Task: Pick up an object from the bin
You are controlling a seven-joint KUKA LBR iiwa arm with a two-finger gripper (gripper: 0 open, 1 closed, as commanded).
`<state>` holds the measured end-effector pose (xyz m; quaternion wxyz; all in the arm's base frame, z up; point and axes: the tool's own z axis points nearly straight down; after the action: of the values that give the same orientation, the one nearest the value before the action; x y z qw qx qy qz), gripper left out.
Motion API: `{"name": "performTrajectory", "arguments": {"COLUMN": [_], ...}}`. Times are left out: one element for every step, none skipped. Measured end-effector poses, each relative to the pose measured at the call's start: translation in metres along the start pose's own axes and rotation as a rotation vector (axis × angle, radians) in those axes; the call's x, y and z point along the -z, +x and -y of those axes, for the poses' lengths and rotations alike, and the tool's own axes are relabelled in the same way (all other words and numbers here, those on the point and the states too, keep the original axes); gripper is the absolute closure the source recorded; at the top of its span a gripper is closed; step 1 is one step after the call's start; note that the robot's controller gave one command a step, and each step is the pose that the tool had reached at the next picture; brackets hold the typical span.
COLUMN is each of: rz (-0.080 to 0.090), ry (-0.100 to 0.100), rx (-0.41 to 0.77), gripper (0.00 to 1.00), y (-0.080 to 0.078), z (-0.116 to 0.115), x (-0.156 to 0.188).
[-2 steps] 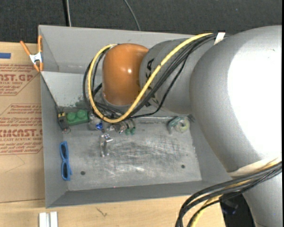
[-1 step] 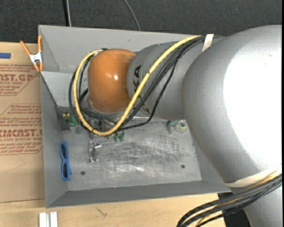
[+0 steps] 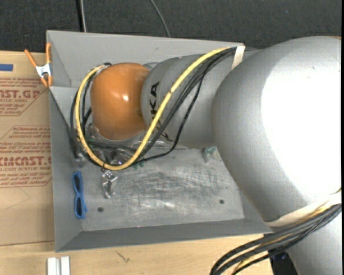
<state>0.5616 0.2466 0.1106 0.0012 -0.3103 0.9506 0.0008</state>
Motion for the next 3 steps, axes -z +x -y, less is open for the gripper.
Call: {"name": "performTrajectory", "arguments": {"rz": [-0.001,0.001,-0.001], "ry": [0.000,0.000,-0.002], "rx": [0.284,0.437,0.759], "gripper": [0.00,0.00,0.00], "y": [-0.011,-0.024,0.040], "z": [0.008,0.016,-0.011], "x": [-0.035,-0.023,-0.002]}}
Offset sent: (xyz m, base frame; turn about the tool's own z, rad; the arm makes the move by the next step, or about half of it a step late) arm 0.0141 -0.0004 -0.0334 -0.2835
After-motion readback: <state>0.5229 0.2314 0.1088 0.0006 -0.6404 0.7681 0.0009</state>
